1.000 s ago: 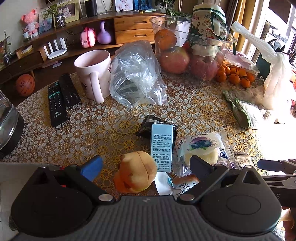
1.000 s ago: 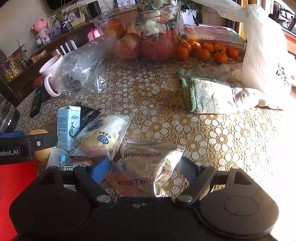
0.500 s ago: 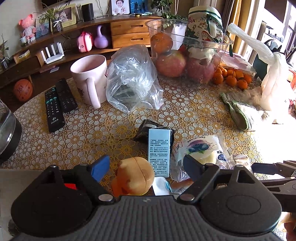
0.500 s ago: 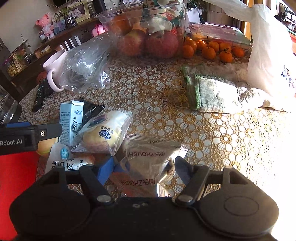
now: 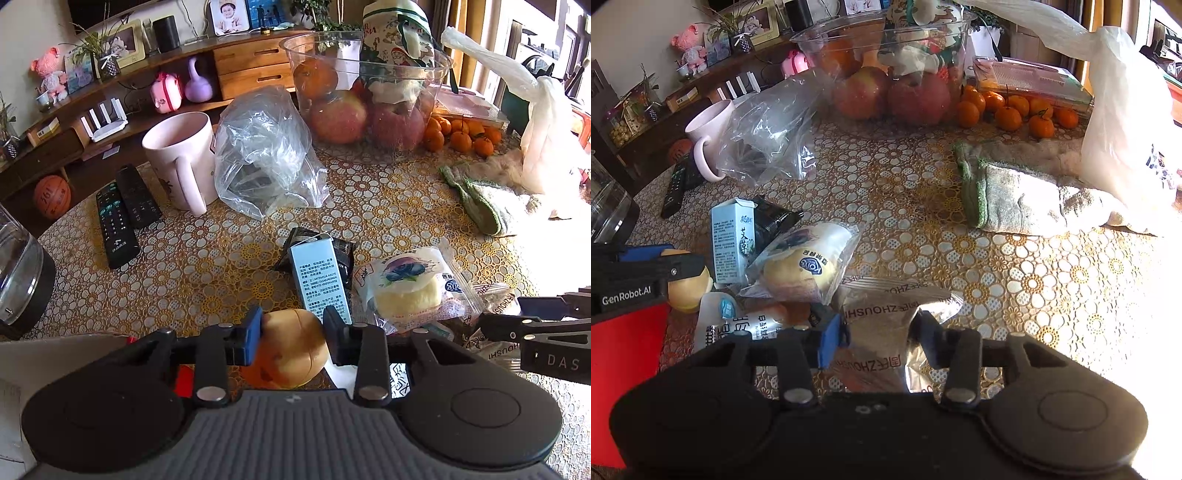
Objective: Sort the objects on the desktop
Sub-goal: 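Close the left tool on the yellow duck while the right tool grasps the silver foil bag, then carry the duck with the left tool while the right tool carries the foil bag into the red box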
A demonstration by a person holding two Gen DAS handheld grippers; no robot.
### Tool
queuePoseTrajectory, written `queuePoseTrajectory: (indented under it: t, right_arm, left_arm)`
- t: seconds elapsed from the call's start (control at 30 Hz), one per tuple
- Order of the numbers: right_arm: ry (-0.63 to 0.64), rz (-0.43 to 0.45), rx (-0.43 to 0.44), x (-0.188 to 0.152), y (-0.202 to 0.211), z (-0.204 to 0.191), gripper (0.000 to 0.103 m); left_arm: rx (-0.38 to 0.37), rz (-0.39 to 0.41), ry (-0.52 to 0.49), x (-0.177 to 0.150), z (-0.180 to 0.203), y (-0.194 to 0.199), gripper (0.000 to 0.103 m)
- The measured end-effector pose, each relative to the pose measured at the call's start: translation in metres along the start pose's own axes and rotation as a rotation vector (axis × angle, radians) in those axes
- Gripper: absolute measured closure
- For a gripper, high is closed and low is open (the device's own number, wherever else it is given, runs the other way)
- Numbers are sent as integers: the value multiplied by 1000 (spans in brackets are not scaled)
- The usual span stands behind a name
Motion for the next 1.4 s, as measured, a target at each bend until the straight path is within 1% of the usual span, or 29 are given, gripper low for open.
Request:
queuePoseTrajectory:
  t: [0.3, 0.57, 0.8, 1.0, 1.2, 1.4]
  right_arm:
    - [2, -5, 12, -4, 15, 8, 65]
    - [26, 24, 26, -3, 48, 8, 65]
    - [36, 52, 49, -6, 84, 5, 65]
    - [49, 46, 81, -19, 112, -1, 65]
    - [62, 60, 115, -25, 142, -14, 65]
    - [102, 67, 174, -29, 166, -43, 65]
  left_arm:
    - [-22, 21, 28, 1, -3, 19, 70]
    - [-56, 35, 58, 4, -2, 48, 70]
    - [-89, 45, 63, 1, 0, 82, 70]
    - [-122, 58, 60, -8, 1, 118, 70]
    - [-164, 64, 65, -21, -4, 153, 70]
    - [-182, 77, 60, -34, -13, 185, 70]
Point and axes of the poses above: each gripper's, at about its wrist camera, not at the fingertips, and y roughly against the way its jaws point, z to its right, x to its top, the point moved 3 cm from there along -y, roughly the way its jaws point, and after that the axes turned 13 degrees about z, right-handed, at the moved point
